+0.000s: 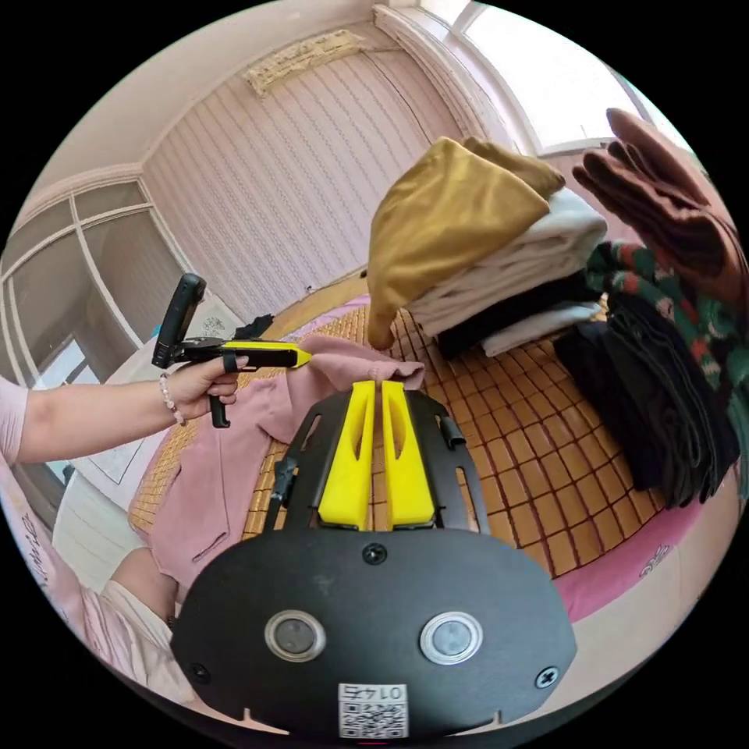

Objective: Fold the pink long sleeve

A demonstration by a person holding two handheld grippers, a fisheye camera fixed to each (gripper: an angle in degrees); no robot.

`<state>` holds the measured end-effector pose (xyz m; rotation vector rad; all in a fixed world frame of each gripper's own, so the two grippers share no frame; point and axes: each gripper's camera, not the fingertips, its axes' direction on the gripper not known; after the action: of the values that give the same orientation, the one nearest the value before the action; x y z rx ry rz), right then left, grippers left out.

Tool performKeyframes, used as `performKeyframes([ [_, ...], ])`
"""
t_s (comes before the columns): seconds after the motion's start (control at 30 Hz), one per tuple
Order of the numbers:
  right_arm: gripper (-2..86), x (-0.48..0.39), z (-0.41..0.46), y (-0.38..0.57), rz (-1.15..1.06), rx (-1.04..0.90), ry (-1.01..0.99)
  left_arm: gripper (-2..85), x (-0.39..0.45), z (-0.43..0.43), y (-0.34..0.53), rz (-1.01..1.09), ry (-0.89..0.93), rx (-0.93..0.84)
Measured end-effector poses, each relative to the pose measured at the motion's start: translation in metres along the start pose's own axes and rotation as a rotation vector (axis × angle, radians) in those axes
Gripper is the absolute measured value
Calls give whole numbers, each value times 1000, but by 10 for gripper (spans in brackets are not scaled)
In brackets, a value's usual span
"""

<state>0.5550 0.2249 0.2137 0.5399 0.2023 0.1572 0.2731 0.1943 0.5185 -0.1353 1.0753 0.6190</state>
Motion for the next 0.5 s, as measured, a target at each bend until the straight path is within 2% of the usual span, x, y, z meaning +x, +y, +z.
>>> performKeyframes([
  [0.1,7,-77,-10,-31,-157,112,-259,19,-33,-111,47,-81,-7,188],
  [0.17,7,-137,-3,-43,-300,103,-443,26,-53,-181,92,-135,-61,300],
  [0.23,7,-218,30,-41,-472,-75,-660,39,-81,-258,172,-267,-141,390],
  [0.3,7,-270,65,-18,-537,-246,-753,48,-104,-300,242,-397,-185,389],
  [0.37,6,-313,104,21,-613,-449,-732,51,-121,-330,317,-512,-265,359],
  [0.43,1,-349,145,77,-721,-680,-570,57,-131,-351,401,-611,-375,204],
  [0.5,-1,-361,161,105,-745,-803,-542,55,-137,-363,452,-692,-350,125],
])
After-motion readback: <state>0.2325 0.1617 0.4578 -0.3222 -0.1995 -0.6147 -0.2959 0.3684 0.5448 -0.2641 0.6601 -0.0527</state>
